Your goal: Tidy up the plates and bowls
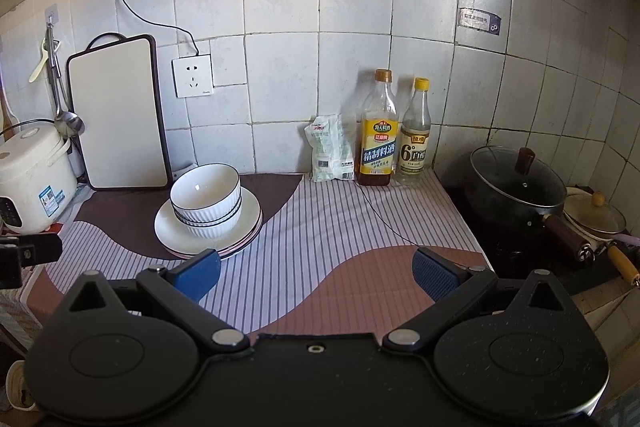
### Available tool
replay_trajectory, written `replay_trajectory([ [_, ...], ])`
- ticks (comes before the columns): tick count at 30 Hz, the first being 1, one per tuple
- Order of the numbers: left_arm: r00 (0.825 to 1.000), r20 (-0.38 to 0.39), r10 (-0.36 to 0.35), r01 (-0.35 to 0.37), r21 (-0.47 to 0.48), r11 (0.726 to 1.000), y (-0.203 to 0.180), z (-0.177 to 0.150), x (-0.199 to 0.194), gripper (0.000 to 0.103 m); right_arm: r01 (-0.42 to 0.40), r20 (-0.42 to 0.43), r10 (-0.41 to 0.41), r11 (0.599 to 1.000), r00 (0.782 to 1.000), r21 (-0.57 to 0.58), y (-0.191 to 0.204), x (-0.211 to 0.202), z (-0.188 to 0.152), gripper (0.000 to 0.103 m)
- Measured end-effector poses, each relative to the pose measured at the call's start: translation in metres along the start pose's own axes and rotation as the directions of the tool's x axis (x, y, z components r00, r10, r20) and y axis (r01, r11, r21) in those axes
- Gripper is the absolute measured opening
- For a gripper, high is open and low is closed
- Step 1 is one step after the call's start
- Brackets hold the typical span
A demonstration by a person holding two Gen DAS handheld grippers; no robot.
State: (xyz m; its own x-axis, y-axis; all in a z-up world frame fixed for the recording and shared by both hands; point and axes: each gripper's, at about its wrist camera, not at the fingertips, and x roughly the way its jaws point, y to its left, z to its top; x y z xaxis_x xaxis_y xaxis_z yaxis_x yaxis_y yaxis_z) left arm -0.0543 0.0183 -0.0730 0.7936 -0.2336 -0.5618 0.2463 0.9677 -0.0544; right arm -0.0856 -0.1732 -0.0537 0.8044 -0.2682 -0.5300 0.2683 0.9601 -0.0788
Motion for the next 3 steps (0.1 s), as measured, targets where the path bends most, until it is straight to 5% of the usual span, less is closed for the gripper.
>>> replay_trajectory([
  [3,1.000,-0.008,0.003,-0.003,0.012,1.000,-0.0013,-0.0007,0.0001,0.101,-0.006,-0.002,0.006,1.000,1.000,-0.003,0.0016,0.0001,0.0009,0.103],
])
